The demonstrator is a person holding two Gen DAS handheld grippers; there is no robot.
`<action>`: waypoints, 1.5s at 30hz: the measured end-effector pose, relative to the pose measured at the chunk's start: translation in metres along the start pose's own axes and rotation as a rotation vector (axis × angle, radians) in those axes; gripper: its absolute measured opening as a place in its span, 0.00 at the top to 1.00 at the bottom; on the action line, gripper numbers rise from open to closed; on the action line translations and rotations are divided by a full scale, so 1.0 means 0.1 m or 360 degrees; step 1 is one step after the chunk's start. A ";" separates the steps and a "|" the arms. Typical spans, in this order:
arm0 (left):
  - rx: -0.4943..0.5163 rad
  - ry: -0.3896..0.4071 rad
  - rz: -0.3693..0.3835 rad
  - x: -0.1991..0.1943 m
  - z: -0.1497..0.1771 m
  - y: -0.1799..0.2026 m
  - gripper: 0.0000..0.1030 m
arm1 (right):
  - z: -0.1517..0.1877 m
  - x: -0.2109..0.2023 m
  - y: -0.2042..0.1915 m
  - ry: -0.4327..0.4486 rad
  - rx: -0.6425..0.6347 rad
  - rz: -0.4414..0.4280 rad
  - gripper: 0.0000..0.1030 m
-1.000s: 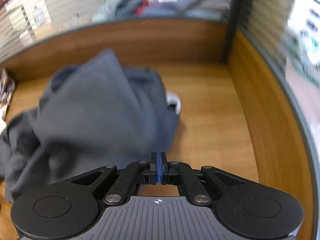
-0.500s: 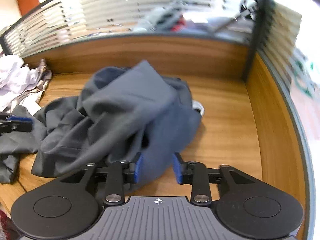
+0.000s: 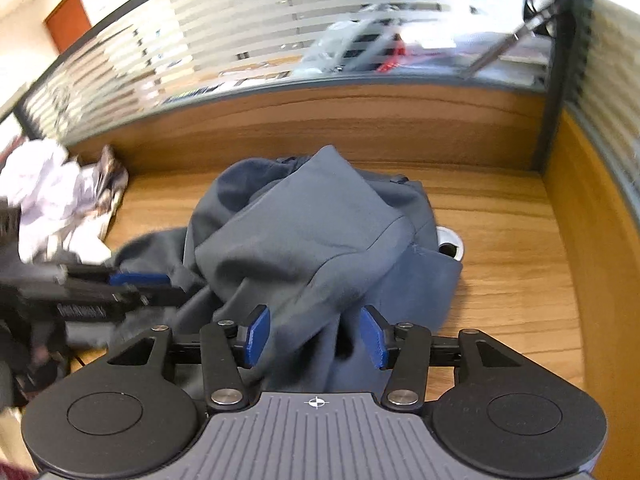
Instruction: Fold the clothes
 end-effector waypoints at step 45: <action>-0.0233 0.0329 -0.0266 -2.08 -0.29 -0.84 0.47 | -0.36 -0.73 -1.30 0.0160 -0.0172 -0.0384 0.96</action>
Point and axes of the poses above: each gripper's, at about its wrist camera, not at the fingertips, and x roughly the way its jaws point, y to its right, z to its underside, the point moved 10 cm from there along x, roughly the way its jaws point, and after that the axes turned 11 degrees about y, right-handed, at the moved point
